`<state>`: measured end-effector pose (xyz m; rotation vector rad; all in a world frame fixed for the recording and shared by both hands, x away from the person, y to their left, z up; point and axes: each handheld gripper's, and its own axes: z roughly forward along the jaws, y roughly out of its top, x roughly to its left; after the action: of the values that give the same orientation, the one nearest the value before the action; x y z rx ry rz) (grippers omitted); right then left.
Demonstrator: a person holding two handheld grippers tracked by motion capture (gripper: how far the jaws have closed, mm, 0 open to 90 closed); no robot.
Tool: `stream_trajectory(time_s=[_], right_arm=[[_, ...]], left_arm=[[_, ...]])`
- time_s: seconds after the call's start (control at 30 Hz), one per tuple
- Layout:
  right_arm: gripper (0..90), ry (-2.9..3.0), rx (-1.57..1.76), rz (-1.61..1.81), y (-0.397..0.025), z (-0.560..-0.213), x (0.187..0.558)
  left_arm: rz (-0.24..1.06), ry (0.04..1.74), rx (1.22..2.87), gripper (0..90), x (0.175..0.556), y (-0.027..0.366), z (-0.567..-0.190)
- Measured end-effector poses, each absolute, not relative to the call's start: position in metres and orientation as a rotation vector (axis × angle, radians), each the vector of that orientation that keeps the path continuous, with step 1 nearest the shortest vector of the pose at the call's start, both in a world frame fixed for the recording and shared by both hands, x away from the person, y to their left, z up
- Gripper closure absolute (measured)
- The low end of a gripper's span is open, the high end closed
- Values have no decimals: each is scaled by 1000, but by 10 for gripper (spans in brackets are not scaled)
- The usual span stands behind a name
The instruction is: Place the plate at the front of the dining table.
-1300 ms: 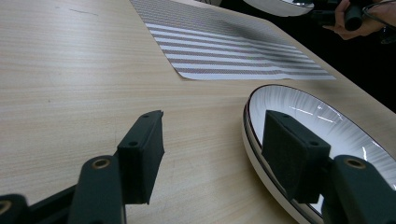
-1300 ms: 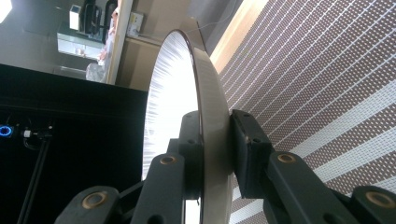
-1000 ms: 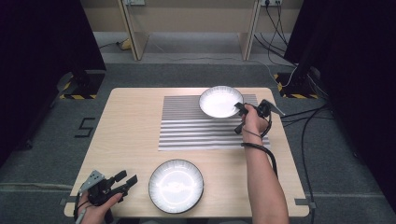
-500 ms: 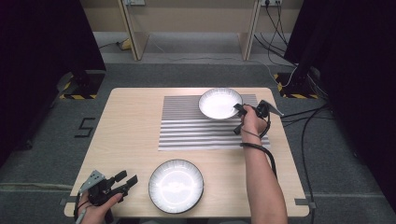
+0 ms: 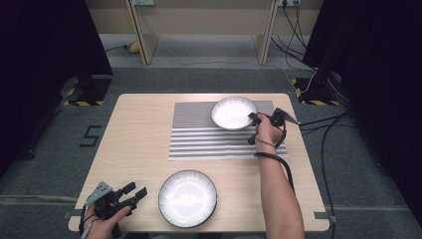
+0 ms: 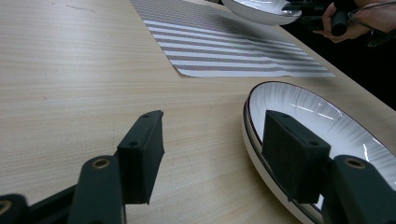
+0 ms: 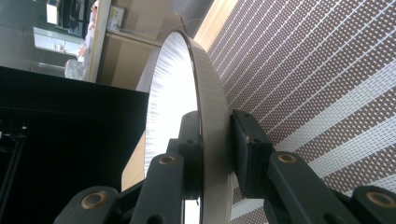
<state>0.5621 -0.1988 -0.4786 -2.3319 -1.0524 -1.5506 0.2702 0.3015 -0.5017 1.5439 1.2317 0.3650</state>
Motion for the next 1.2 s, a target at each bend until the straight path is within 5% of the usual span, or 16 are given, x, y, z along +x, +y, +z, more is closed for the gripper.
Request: stream_trajectory(time_s=[1.2], right_arm=[[722,-1117,-2389,-1503,-199,-495,564]], left_arm=[[345,1236,1553,382,271,301,-505]])
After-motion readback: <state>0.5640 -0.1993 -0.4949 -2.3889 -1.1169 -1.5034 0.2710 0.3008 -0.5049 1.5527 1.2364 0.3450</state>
